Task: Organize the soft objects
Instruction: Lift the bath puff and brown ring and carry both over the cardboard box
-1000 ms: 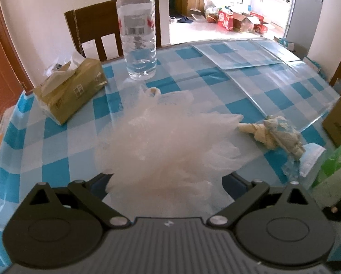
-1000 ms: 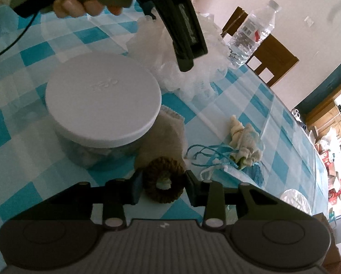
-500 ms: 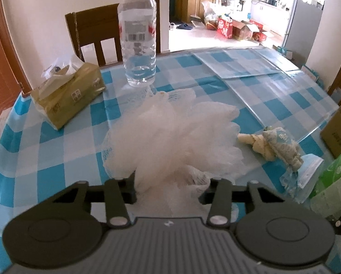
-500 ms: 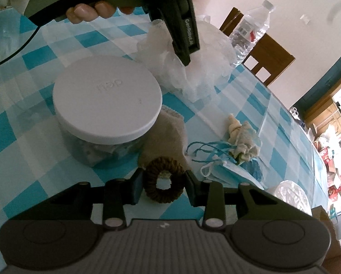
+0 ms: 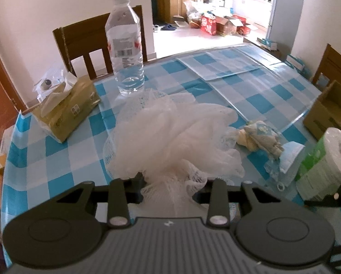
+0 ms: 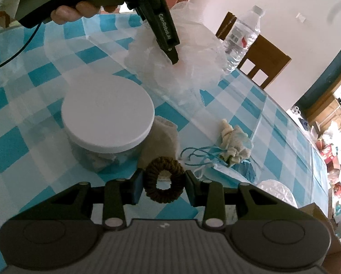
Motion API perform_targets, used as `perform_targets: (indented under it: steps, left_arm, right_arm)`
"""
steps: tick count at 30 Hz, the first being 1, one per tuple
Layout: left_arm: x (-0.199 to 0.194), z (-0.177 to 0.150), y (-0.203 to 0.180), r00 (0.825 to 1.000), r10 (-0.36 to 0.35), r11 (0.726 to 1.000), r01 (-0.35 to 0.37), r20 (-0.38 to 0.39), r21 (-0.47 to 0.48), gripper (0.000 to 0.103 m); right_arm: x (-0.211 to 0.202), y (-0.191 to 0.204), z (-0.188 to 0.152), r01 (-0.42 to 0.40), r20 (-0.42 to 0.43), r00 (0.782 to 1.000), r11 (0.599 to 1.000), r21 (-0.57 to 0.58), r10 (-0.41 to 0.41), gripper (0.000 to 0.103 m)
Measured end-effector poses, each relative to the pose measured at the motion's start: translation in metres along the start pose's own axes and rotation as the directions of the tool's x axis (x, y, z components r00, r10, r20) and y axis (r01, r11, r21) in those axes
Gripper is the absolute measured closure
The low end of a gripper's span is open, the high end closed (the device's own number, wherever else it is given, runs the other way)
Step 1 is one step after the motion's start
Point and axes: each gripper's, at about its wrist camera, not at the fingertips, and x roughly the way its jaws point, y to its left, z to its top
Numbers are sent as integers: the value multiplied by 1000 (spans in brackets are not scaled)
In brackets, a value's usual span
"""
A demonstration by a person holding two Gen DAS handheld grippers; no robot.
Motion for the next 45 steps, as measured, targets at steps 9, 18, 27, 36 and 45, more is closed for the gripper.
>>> perform_targets:
  steps: [9,18,27,36,45]
  left_arm:
    - [-32,-4,-1,999,-41,999,41,-21,22,68]
    - [-66,-26,3,1000,-15,1000,14,-16,-19,71]
    - [-106,-35,-12,1000,-26,1000,26,9,-3,72]
    - [-139,-51,-58,993,-92,989,100,-77,109,72]
    - [-150,-45,-136,963,-239,945,260,-125,200,72]
  right_arm:
    - [-21,2,-6,-66,1,998,997,26,66,60]
    - [-43,13,-16,-76,4,997,997,23,75,60]
    - [-61,18,-22,-67,13,998,998,-2,67,60]
    - [-85,7,-38,-88,-4,996,996,33,88,60]
    - [-121,-30,-77,-41,-29,999,991,124,45,60]
